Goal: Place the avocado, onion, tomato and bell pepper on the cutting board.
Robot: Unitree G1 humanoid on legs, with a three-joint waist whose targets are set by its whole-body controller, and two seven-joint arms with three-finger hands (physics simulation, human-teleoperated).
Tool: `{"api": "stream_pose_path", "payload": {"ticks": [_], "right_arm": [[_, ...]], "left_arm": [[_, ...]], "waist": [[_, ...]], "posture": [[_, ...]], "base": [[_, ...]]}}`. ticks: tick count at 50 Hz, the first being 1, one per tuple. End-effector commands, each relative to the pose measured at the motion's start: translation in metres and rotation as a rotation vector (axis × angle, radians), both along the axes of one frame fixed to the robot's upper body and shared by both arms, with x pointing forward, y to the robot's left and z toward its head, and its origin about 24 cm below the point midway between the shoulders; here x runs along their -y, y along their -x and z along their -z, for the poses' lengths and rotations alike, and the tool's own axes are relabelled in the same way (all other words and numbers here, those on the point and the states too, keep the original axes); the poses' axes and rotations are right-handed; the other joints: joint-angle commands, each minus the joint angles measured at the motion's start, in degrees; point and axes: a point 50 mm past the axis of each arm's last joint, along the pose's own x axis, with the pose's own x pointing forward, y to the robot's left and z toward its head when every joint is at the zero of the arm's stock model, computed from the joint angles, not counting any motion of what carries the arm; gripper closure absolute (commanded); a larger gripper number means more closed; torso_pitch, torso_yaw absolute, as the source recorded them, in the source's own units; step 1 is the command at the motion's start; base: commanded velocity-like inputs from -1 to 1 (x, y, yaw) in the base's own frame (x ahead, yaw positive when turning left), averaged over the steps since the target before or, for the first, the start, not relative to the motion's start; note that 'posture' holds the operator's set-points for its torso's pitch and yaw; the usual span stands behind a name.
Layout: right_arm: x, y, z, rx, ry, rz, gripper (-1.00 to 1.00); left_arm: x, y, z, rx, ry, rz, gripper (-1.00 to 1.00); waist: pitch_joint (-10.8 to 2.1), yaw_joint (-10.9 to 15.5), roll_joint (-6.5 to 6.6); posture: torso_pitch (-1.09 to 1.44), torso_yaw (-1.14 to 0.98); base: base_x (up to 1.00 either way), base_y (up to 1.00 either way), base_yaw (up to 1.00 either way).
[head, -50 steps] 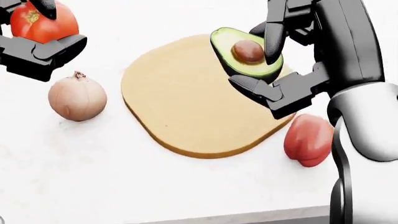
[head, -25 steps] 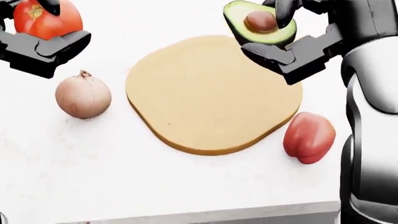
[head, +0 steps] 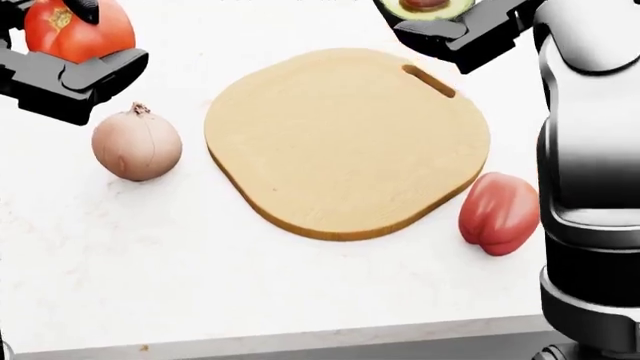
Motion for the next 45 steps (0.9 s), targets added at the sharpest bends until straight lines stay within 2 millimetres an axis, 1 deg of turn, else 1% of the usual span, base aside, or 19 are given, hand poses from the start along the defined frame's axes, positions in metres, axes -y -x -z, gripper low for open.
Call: {"api": "stream_pose_path", "payload": {"ticks": [1, 2, 3, 4, 6, 10, 17, 24, 30, 33, 40, 41, 42, 43, 44, 45], "right_arm": [[0.0, 0.002, -0.016, 0.057, 0.032, 0.024, 1.0], [-0.001, -0.002, -0.013, 0.035, 0.03, 0.024, 1.0], [0.0, -0.007, -0.008, -0.005, 0.044, 0.06, 1.0], [0.002, -0.011, -0.007, -0.017, 0.018, 0.075, 1.0], [0.006, -0.022, -0.002, -0.044, 0.019, 0.108, 1.0], [0.003, -0.038, 0.002, -0.081, 0.011, 0.144, 1.0], [0.0, -0.059, 0.011, -0.127, 0.013, 0.153, 1.0], [-0.002, -0.066, 0.018, -0.163, 0.011, 0.156, 1.0], [-0.008, -0.071, 0.018, -0.171, 0.003, 0.135, 1.0], [-0.013, -0.074, 0.023, -0.187, 0.005, 0.114, 1.0], [-0.018, -0.077, 0.03, -0.212, 0.01, 0.097, 1.0], [-0.018, -0.077, 0.031, -0.214, 0.01, 0.096, 0.98], [-0.018, -0.077, 0.032, -0.217, 0.013, 0.094, 0.85], [-0.018, -0.077, 0.032, -0.217, 0.011, 0.096, 0.84], [-0.018, -0.077, 0.033, -0.221, 0.009, 0.094, 0.76], [-0.018, -0.077, 0.034, -0.224, 0.009, 0.094, 0.73]], "left_arm": [[0.0, 0.008, -0.018, 0.098, -0.012, -0.006, 1.0], [0.0, 0.009, -0.018, 0.099, -0.014, -0.006, 1.0], [0.0, 0.009, -0.018, 0.1, -0.015, -0.006, 1.0], [-0.001, 0.009, -0.019, 0.1, -0.011, -0.007, 1.0], [-0.001, 0.011, -0.019, 0.098, -0.011, -0.005, 1.0], [-0.002, 0.011, -0.021, 0.101, -0.012, -0.007, 1.0], [0.0, 0.011, -0.023, 0.102, -0.015, -0.003, 1.0], [0.002, 0.009, -0.022, 0.101, -0.014, 0.003, 1.0], [0.001, 0.01, -0.022, 0.1, -0.015, 0.0, 1.0], [0.002, 0.01, -0.021, 0.099, -0.013, 0.003, 1.0], [0.0, 0.01, -0.019, 0.098, -0.013, -0.002, 1.0], [0.0, 0.01, -0.019, 0.097, -0.012, -0.001, 1.0], [-0.001, 0.01, -0.019, 0.097, -0.013, -0.003, 1.0], [-0.001, 0.01, -0.019, 0.098, -0.013, -0.003, 1.0], [-0.001, 0.01, -0.019, 0.097, -0.013, -0.002, 1.0], [-0.001, 0.01, -0.02, 0.099, -0.012, -0.003, 1.0]], "waist": [[-1.74, 0.0, 0.13], [-1.75, 0.0, 0.11], [-1.76, 0.0, 0.12], [-1.79, 0.0, 0.12], [-1.87, 0.0, 0.19], [-2.02, 0.0, 0.32], [-2.05, 0.1, 0.59], [-2.01, 0.2, 0.46], [-1.95, 0.1, 0.49], [-1.91, 0.1, 0.52], [-1.92, 0.0, 0.56], [-1.92, 0.1, 0.55], [-1.92, 0.1, 0.55], [-1.92, 0.1, 0.55], [-1.92, 0.1, 0.55], [-1.93, 0.1, 0.55]], "posture": [[0.0, 0.0], [0.0, 0.0], [0.0, 0.0], [0.0, 0.0], [0.0, 0.0], [0.0, 0.0], [0.0, 0.0], [0.0, 0.0], [0.0, 0.0], [0.0, 0.0], [0.0, 0.0], [0.0, 0.0], [0.0, 0.0], [0.0, 0.0], [0.0, 0.0], [0.0, 0.0]], "base": [[0.0, 0.0, 0.0], [0.0, 0.0, 0.0], [0.0, 0.0, 0.0], [0.0, 0.0, 0.0], [0.0, 0.0, 0.0], [0.0, 0.0, 0.0], [0.0, 0.0, 0.0], [0.0, 0.0, 0.0], [0.0, 0.0, 0.0], [0.0, 0.0, 0.0], [0.0, 0.0, 0.0], [0.0, 0.0, 0.0], [0.0, 0.0, 0.0], [0.0, 0.0, 0.0], [0.0, 0.0, 0.0], [0.0, 0.0, 0.0]]}}
